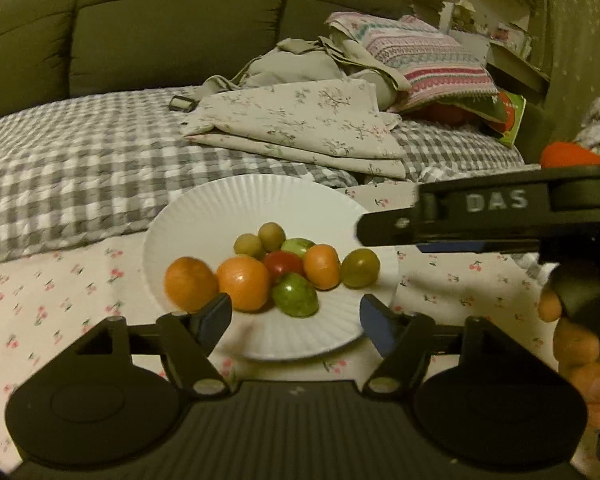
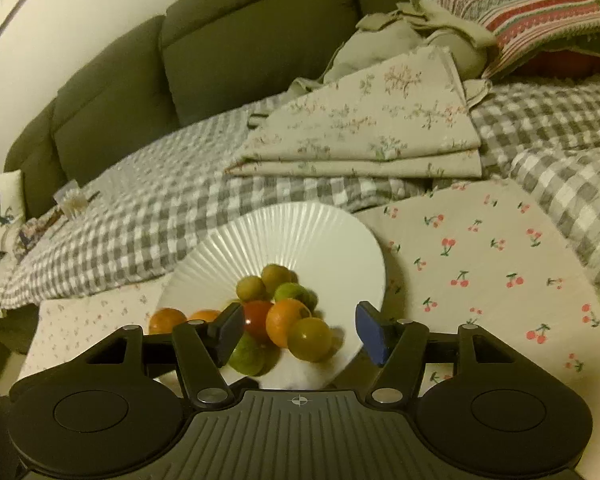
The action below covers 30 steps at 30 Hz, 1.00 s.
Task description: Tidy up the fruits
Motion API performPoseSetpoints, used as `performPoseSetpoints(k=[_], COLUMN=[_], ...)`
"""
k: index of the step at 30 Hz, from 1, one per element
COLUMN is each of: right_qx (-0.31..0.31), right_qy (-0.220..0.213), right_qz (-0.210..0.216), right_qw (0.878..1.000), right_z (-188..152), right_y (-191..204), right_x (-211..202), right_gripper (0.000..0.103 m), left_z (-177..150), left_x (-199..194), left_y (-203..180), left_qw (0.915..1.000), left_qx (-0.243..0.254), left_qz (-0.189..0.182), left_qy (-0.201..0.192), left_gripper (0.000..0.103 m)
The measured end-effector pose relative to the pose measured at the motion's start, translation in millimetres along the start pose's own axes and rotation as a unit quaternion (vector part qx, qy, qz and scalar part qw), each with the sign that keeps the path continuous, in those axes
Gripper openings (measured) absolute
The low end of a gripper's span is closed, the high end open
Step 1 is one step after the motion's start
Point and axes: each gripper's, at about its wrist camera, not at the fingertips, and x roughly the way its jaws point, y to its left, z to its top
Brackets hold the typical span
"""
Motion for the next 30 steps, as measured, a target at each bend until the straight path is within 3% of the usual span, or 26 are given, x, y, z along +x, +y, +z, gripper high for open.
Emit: performPoseSetpoints(k=[4, 10, 20, 30], right_qx=[0.013, -0.028, -0.058, -0.065], right_qy=[0.001, -0.005, -0.015, -0.041], right_qz=[0.009, 0.029, 0.038, 0.009], right_qw=[1.000, 0.999, 0.997, 0.997], right_z=[-3.4, -11.8, -53.8, -77.2], right_y=[2.0, 28.8, 57.2, 61.5], right_x=[-24.7, -67.4, -119.7, -140.3], right_gripper=[0.062, 0.072, 0.080, 0.100], left_z=[-4.2, -14.4, -36.4, -40.4], left_x=[-29.8, -71.8, -120.4, -131.5], left_y=[0.5, 3.5, 13.1, 12.0], left_qw=[0.9996, 0.9972, 0.9903, 0.9862], left_qx=[-0.012, -0.037, -0.084, -0.070], left_qz=[0.024, 0.066, 0.109, 0.150], left_qy=[-0.003, 0.001, 0.020, 0.004], left_gripper=[0.079, 0.096, 0.102, 0.102])
